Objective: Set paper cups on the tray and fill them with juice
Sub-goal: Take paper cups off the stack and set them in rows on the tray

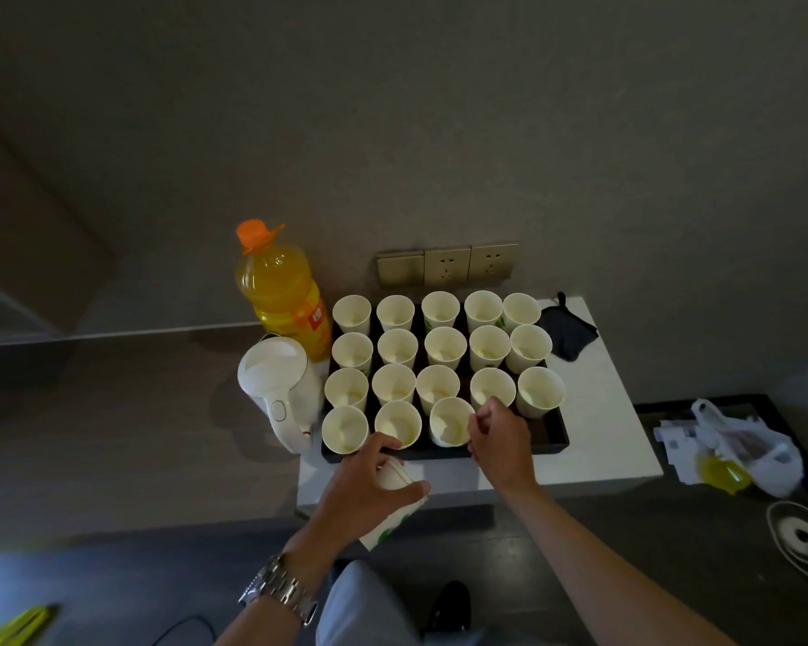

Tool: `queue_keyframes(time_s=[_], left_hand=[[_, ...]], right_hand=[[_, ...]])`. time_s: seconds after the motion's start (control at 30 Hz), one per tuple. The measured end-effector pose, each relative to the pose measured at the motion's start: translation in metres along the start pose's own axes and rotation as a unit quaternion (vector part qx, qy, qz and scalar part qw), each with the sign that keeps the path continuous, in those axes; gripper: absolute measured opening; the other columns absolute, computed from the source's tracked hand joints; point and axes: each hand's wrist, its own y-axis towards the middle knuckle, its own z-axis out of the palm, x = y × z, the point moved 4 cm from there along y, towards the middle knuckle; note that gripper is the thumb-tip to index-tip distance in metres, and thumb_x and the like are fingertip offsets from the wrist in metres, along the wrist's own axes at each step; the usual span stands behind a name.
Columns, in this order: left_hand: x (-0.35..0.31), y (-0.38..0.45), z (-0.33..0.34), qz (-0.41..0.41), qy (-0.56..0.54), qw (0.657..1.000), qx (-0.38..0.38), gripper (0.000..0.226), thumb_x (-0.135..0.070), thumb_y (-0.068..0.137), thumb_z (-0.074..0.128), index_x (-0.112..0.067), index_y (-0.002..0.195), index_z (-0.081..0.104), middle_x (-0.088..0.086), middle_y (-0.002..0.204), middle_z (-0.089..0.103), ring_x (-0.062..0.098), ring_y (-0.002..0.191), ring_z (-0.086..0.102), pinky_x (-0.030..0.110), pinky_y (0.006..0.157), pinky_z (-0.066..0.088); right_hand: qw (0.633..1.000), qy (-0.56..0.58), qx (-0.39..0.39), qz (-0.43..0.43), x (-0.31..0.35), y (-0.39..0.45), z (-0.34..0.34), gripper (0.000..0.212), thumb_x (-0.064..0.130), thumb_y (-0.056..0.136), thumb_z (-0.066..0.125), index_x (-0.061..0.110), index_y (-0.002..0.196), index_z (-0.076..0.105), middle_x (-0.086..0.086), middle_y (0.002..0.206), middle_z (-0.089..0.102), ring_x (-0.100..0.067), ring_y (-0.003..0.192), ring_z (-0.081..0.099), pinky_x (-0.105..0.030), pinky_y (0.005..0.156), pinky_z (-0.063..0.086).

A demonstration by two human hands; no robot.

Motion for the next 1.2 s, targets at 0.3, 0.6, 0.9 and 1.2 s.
queue_keyframes(time_s=[0.3,0.6,0.9,1.2], left_hand=[[-0.003,0.001,-0.001,-0.007,0.026,1.0,-0.003,0.074,-0.069,0.072,0.076,-0.038,0.131,0.043,-0.02,0.117,0.063,0.003,0.101,0.06,0.018,0.079,0.047],[-0.001,-0.002,-0.004,-0.009,0.014,1.0,-0.016,0.073,-0.073,0.069,0.077,-0.042,0.125,0.04,-0.019,0.115,0.064,0.001,0.097,0.061,0.014,0.074,0.045],[-0.018,-0.001,-0.005,0.055,-0.034,0.997,-0.041,0.076,-0.07,0.065,0.082,-0.048,0.124,0.04,-0.025,0.113,0.065,-0.006,0.101,0.061,0.015,0.081,0.05],[-0.035,0.006,0.008,0.131,-0.03,0.991,-0.015,0.084,-0.074,0.059,0.084,-0.05,0.127,0.042,-0.031,0.126,0.054,-0.005,0.116,0.054,0.028,0.093,0.057]], right_hand=[[0.999,-0.033,-0.009,0.025,0.01,0.001,0.018,0.021,0.016,0.097,0.062,0.02,0.079,0.053,0.002,0.066,0.063,-0.007,0.058,0.066,-0.027,0.055,0.058],[0.997,-0.057,-0.022,0.051,0.012,-0.003,0.012,0.024,0.042,0.097,0.06,0.02,0.102,0.055,0.004,0.085,0.064,-0.011,0.075,0.064,-0.02,0.061,0.047],[0.995,-0.036,0.09,-0.005,0.043,-0.023,0.001,0.027,0.04,0.097,0.062,0.026,0.074,0.059,0.011,0.065,0.06,-0.005,0.06,0.058,-0.018,0.059,0.041],[0.935,0.131,0.298,0.138,0.032,-0.048,-0.002,0.022,0.025,0.098,0.065,0.005,0.09,0.071,-0.008,0.069,0.069,-0.018,0.061,0.066,-0.024,0.052,0.051]])
